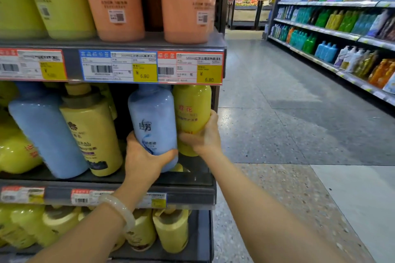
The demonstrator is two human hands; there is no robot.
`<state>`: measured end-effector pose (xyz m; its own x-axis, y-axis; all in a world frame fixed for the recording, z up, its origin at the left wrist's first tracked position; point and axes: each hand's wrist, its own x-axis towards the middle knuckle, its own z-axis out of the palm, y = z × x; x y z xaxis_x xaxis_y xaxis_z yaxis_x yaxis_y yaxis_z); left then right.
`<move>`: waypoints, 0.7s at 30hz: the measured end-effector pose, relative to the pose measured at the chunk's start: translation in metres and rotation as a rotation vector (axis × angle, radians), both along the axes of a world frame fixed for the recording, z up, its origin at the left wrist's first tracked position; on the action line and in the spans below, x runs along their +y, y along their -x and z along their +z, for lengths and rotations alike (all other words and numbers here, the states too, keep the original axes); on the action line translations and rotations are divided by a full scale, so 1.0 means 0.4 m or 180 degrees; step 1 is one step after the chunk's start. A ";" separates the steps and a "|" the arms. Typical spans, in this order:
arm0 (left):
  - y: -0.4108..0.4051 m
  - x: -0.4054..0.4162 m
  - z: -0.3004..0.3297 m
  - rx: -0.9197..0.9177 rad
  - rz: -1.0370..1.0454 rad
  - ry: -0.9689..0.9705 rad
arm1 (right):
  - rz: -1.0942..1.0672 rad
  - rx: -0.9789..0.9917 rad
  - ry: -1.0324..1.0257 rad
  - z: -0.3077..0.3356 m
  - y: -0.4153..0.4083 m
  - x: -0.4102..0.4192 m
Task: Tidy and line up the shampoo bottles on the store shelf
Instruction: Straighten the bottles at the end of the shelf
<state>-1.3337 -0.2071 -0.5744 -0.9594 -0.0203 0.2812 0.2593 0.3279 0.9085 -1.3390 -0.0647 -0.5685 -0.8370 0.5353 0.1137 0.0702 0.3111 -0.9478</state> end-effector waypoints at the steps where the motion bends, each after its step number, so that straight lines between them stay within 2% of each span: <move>1: -0.005 -0.003 0.004 0.0011 -0.0023 0.0018 | 0.0036 0.0013 0.0060 -0.005 -0.003 -0.004; 21: -0.002 -0.029 0.002 -0.0025 -0.0242 0.0111 | 0.0698 -0.0049 -0.0144 -0.022 -0.003 0.043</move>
